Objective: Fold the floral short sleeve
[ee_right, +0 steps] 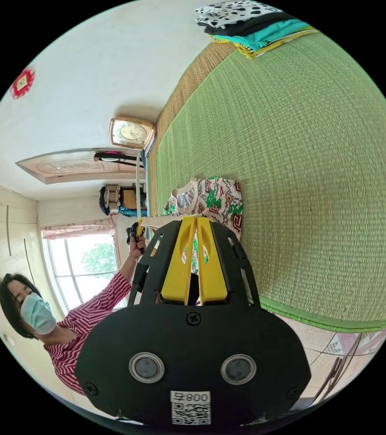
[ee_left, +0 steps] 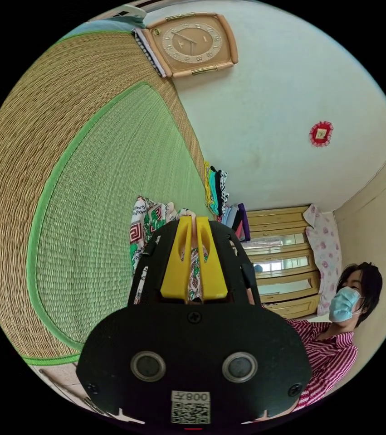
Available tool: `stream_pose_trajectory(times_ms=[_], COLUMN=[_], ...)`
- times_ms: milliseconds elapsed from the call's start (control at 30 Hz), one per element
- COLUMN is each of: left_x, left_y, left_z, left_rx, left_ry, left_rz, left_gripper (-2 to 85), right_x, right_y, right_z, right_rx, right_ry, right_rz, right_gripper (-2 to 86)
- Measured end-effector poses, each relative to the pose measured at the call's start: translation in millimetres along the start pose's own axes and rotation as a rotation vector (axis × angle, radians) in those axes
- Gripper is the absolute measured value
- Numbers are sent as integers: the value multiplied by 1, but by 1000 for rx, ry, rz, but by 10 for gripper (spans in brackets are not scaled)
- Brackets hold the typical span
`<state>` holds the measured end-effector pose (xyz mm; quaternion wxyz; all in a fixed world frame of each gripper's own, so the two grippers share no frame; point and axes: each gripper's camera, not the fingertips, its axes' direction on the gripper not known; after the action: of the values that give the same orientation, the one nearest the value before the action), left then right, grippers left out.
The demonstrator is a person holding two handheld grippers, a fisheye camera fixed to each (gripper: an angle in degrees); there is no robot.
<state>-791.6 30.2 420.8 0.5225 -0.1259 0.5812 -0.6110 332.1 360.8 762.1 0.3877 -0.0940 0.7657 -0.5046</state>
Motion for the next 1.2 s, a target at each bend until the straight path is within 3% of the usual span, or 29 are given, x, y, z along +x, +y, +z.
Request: stream_pose_trajectory(times_ms=[167, 567, 733, 900, 1067, 1200], left_x=[-41, -90, -99, -77, -42, -31], left_y=[-30, -56, -48, -25, 0, 0], left_z=[30, 56, 57, 67, 144, 200], left_rx=[-9, 46, 116, 165, -17, -96], left_ry=[-92, -82, -49, -189, -457, -588], left_rz=[-105, -200, -200, -104, 107, 218], left_gripper=[15, 36, 53, 58, 62, 66], right_x=[19, 54, 58, 55, 7, -35], right_y=[-43, -84, -85, -70, -54, -60], right_z=[10, -1, -2, -12, 27, 102], right_rx=[-32, -2, 31, 147, 138, 65], right_ry=[12, -133, -179, -192, 46, 386], right_rz=[73, 147, 129, 95, -38, -163], right_gripper=[1, 4, 7, 8, 14, 35])
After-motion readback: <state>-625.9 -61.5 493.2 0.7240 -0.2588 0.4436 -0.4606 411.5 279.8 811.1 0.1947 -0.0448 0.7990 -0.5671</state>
